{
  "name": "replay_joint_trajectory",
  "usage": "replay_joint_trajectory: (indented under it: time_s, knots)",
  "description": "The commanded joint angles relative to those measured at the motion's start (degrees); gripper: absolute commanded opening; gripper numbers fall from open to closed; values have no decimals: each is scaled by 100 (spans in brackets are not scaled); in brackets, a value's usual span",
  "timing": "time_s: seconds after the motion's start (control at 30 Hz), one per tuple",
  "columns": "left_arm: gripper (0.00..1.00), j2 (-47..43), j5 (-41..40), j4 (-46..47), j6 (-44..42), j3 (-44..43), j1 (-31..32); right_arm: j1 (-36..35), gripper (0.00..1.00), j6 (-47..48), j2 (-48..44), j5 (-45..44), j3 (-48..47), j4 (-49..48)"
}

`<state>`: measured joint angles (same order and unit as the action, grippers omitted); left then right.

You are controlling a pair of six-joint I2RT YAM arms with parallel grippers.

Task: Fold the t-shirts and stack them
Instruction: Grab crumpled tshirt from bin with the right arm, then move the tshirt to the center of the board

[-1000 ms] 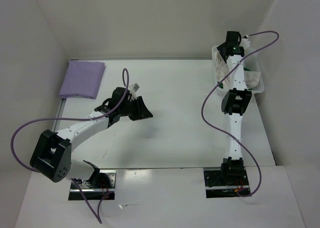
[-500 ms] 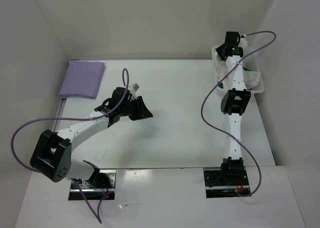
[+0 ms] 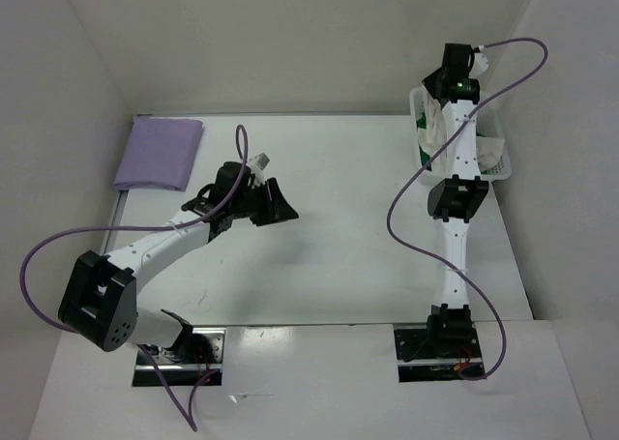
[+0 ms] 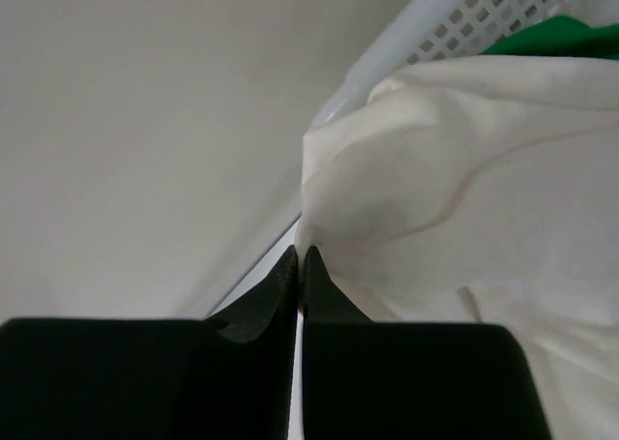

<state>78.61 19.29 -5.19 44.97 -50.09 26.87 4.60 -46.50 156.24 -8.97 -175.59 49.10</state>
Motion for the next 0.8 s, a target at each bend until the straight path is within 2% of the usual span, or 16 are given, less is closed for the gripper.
replay_joint_trajectory:
  time_s: [0.0,0.17,0.2,0.23,0.27,0.3,0.37,0.4,0.47,0.53,0.63,0.73,0.77]
  knots:
    - [52,14,-39,132,-120,-493,-94,-345,1,500,-1507,36,-371,-15]
    - [62,67,250,202,-33,-775,-611,-828,1,975,-2842,422,-21,-49]
    - [62,67,303,203,72,-827,-717,-942,1,1037,-3506,788,607,-215]
    - [62,67,408,255,125,-827,-823,-1161,1,1038,-3922,1044,1083,-774]
    - [62,67,461,308,178,-827,-1076,-1294,1,1038,-4396,1264,2332,-1206]
    - [63,6,462,308,231,-827,-1227,-1460,1,1038,-5445,1345,3015,-1688]
    - [63,-47,636,308,380,-705,-1508,-1787,1,854,-6278,1590,4037,-2768]
    - [64,-126,698,308,381,-704,-1866,-1787,1,749,-6621,1835,4241,-2774]
    - [66,-310,813,255,530,-547,-2437,-1849,1,485,-6677,2205,3850,-2538]
    - [66,-513,953,107,530,-494,-2835,-1849,1,257,-6844,2908,3848,-2537]
    - [67,-671,1024,-252,442,-546,-3460,-1849,1,-86,-7176,3208,4767,-2844]
    - [68,-838,884,-342,363,-634,-3583,-1849,1,-201,-7388,3339,6862,-3125]
    - [68,-917,884,-342,363,-573,-3584,-1849,1,-201,-7389,3419,7298,-3187]
